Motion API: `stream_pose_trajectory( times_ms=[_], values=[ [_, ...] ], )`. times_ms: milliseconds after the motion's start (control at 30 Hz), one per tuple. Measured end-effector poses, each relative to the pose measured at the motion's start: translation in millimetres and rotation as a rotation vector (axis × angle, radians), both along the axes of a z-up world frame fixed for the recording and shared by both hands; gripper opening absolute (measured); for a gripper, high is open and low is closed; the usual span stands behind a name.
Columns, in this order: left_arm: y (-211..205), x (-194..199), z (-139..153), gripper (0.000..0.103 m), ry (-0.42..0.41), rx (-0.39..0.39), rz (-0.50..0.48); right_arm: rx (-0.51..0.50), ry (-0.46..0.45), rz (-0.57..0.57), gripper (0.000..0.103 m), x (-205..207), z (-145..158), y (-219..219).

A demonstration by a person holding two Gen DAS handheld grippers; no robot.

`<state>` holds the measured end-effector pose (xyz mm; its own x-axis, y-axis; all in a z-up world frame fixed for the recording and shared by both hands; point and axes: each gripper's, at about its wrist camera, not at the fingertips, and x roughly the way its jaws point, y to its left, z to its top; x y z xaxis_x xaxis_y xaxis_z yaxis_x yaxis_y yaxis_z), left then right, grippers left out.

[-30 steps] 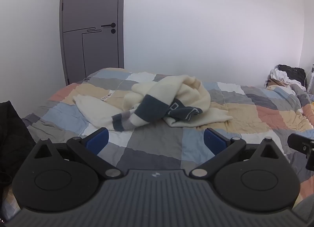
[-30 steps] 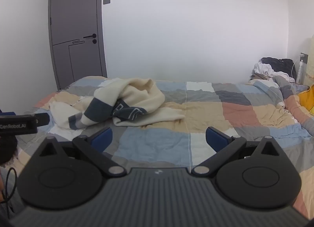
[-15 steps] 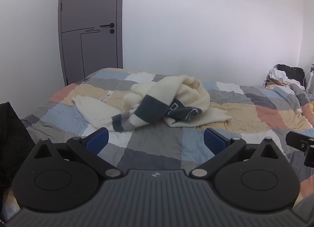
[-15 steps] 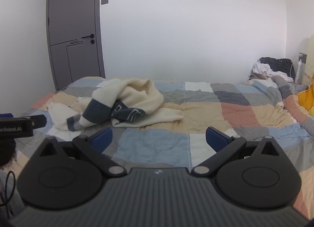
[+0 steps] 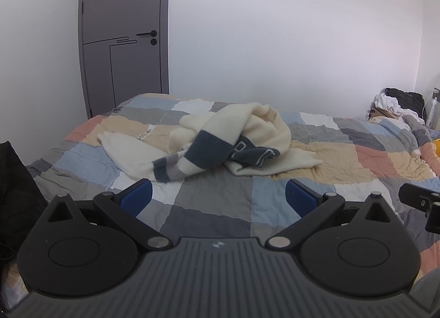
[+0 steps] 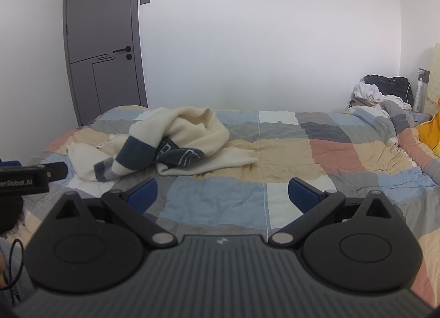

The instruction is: Fold large clothes

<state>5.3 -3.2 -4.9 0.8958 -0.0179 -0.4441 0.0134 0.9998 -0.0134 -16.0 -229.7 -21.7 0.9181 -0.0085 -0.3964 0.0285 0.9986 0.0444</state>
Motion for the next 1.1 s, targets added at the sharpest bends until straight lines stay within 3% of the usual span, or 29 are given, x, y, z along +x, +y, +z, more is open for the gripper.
stream_pose_trajectory(
  times_ms=[1100],
  values=[
    [-0.2, -2.2, -5.4, 0.103, 0.004, 0.003, 0.005, 0.016, 0.012, -0.002, 0.103, 3.1, -3.2, 3.1]
  ],
)
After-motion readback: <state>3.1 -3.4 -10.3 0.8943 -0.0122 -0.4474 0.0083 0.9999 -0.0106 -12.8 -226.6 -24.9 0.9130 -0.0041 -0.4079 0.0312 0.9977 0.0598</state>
